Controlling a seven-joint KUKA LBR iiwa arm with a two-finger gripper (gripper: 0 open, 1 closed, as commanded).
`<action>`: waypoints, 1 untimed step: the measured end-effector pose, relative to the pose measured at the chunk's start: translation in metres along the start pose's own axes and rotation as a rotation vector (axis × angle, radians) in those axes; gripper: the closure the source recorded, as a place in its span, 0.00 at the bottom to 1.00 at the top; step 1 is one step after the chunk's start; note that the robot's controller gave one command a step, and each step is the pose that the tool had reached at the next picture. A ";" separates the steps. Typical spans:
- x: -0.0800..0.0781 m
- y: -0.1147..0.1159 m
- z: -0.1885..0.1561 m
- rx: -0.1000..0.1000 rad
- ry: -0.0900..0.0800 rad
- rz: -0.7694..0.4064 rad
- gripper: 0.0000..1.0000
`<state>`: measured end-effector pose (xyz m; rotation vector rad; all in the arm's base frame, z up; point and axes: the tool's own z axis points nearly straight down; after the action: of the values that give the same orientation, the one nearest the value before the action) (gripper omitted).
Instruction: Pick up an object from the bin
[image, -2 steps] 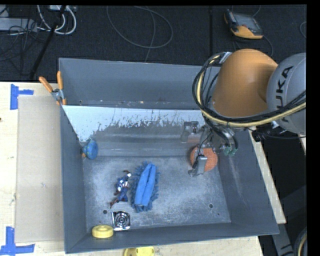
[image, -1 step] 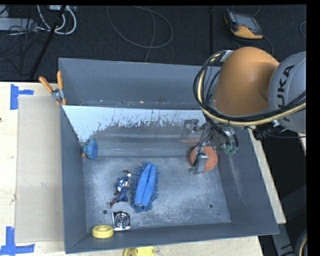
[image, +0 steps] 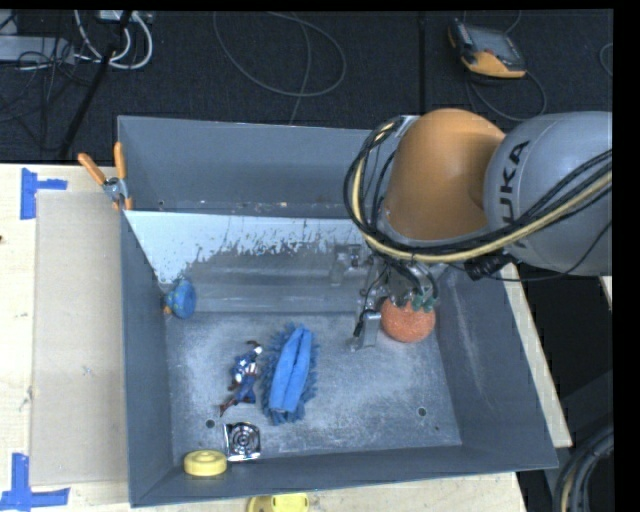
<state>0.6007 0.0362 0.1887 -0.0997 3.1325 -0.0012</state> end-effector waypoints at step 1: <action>0.039 0.059 0.031 -0.001 0.010 -0.028 0.00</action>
Offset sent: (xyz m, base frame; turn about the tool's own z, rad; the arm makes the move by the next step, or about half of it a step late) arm -0.0513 0.0563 -0.0751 -0.0511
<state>0.5578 0.0924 0.1575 -0.1440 3.1403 0.0000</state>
